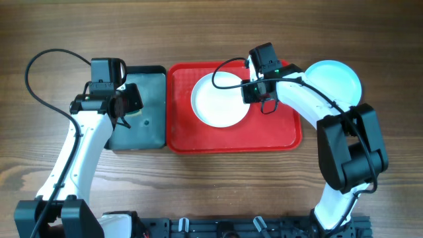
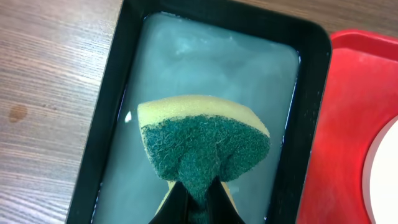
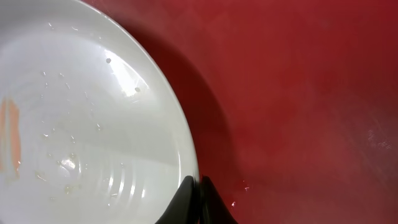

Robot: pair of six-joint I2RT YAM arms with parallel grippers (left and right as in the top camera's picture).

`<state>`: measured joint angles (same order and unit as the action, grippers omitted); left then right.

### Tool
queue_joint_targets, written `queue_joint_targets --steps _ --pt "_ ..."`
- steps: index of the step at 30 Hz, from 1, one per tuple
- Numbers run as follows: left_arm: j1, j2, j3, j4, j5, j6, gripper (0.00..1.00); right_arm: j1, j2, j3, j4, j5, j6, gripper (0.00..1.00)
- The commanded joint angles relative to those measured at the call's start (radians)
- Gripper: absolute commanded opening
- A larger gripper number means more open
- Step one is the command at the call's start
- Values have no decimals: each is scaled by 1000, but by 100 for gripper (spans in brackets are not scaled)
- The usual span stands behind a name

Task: Clean dirty plates on tray and stack at the side

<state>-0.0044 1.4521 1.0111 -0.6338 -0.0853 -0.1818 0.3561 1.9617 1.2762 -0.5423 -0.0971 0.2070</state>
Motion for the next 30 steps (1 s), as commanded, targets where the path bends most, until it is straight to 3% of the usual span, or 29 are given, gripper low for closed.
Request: queue_joint_targets --steps 1,19,24,30 --pt "0 -5 0 -9 -10 -13 4 -2 -9 6 3 -16 -18 4" --pt "-6 -5 0 -9 -51 -57 4 -2 -9 6 3 -16 -17 4" --pt "-6 -5 1 39 -78 73 4 -2 -9 6 3 -16 -14 4" --pt "-7 -5 1 101 -77 95 4 -2 -9 6 3 -87 10 4"
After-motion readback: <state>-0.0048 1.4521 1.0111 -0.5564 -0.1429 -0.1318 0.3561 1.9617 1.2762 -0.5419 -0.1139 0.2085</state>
